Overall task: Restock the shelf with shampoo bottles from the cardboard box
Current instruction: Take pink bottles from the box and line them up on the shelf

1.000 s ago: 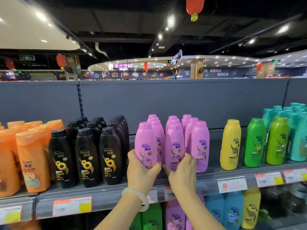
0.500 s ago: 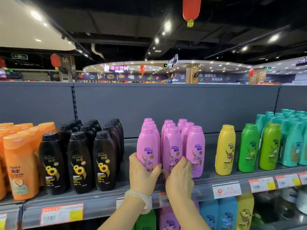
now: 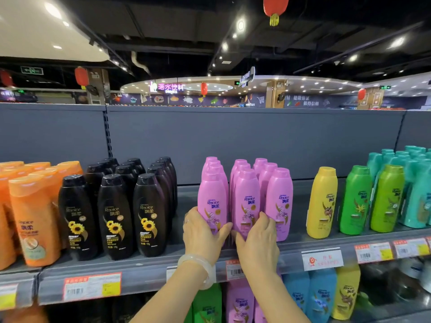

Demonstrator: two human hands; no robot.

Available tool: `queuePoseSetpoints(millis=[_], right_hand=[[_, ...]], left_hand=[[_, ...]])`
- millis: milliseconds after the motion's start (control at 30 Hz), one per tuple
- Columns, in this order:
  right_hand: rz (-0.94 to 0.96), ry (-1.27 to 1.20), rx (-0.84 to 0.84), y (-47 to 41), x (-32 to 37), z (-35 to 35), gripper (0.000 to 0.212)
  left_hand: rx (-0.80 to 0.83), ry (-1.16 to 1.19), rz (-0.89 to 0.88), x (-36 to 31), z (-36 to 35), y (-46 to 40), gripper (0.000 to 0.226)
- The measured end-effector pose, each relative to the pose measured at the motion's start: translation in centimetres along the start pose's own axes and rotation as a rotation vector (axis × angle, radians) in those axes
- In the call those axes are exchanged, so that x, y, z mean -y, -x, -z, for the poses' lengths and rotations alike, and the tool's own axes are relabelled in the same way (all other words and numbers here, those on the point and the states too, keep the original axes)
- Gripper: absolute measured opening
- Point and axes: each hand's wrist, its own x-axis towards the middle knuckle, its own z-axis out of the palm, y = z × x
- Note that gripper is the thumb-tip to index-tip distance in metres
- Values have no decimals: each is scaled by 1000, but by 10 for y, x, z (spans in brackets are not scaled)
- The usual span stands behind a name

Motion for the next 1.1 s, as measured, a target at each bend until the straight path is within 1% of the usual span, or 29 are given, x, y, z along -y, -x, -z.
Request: queuePoseSetpoints(millis=[67,100,200,267,400,500,667,867,1100], right_hand=[[0,1,8,0,-1,1,76],[2,-3,9,0,-1,1,75],[13,-21,10,1,-3,1,75],[15,-32,13,1,-4,1,75],[7,-47,8,1,-4,0,76],[7,-47,8,1,-4,0,76],[13,-42,-1,2,-4,-1,76],[21,-52,1,2,-6,-2,74],[39,-83,9,2,-10,0,73]], left_hand=[[19,-112,-15,2,5,-3,65],[48,-129,-16,4,7,-3,64],[157,-46,-16,13,12,-2,57],[183,-24,-18,17,13,-2,55],[173,-43,-13,17,12,-3,53],[149,-61,6,16,9,-4,55],[139,-101,-12,13,5,-3,54],[171,-95,-55,13,4,3,41],[199,-71,-48,16,9,0,42]])
